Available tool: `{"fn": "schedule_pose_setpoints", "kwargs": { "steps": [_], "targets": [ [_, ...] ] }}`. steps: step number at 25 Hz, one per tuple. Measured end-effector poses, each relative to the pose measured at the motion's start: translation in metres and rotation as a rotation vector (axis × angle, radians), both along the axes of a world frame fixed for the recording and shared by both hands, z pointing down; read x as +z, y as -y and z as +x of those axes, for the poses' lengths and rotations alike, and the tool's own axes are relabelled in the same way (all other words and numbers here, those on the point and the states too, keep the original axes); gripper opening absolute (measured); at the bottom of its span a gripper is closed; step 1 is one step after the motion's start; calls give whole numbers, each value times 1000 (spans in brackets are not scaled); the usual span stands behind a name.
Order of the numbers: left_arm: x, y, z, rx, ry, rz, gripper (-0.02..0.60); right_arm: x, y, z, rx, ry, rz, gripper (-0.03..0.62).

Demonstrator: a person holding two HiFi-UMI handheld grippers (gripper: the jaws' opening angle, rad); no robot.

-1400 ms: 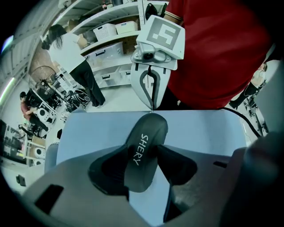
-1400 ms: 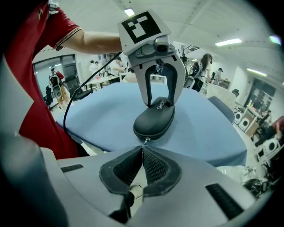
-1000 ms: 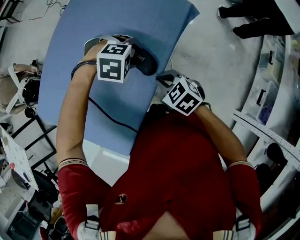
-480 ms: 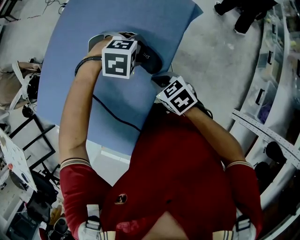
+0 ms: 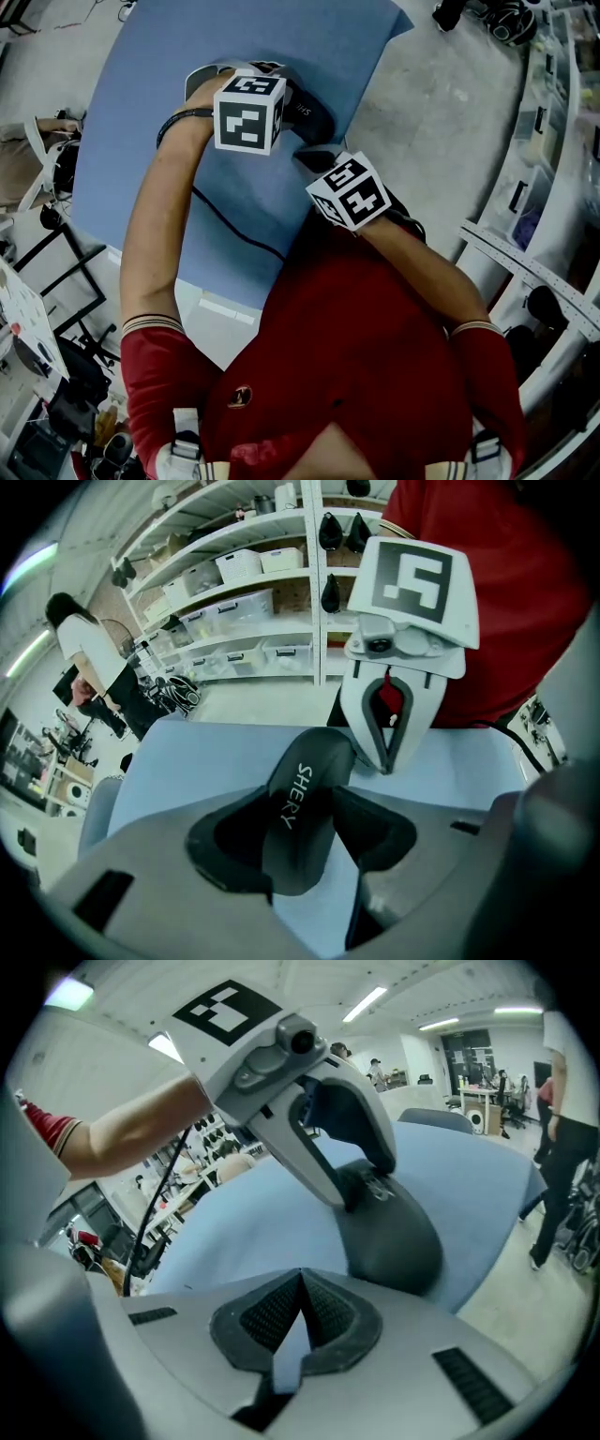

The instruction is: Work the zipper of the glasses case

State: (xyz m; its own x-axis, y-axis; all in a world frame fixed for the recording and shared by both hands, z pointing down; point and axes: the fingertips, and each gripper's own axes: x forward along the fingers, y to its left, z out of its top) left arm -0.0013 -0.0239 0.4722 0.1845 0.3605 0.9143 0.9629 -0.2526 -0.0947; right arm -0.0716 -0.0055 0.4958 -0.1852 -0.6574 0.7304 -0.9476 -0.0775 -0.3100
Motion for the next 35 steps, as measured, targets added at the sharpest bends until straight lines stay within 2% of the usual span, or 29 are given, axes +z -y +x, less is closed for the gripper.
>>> {"fn": "schedule_pose_setpoints", "kwargs": {
  "steps": [3,6,11,15,19,22,25,27,30,35],
  "targets": [
    [0,-2,2,-22,-10,-26,192,-21,20,-25,-108,-25,48,-3],
    [-1,-3,2,-27,-26,-25,192,-25,19,-38,-194,-68,54,-3],
    [-3,3,-2,-55,-70,-36,193,-21,17,-36,-193,-94,81,-3],
    [-9,4,-1,-142,-134,-100,193,-27,17,-30,-181,-109,131,-2],
    [-17,5,-1,-266,-224,-191,193,-31,12,-20,-158,-125,171,-3],
    [-32,9,-2,-390,-314,-274,180,-37,7,-12,-136,-137,202,-3],
    [-55,17,-4,-537,-427,-377,140,-47,7,-5,-120,-153,256,-3],
    [-72,21,-7,-642,-504,-432,83,-56,6,-2,-111,-162,302,-3],
    [-89,21,-15,-767,-598,-484,44,-70,4,3,-96,-180,372,-3],
    [-107,10,-28,-934,-728,-528,18,-101,-3,18,-62,-201,502,-3]
  ]
}}
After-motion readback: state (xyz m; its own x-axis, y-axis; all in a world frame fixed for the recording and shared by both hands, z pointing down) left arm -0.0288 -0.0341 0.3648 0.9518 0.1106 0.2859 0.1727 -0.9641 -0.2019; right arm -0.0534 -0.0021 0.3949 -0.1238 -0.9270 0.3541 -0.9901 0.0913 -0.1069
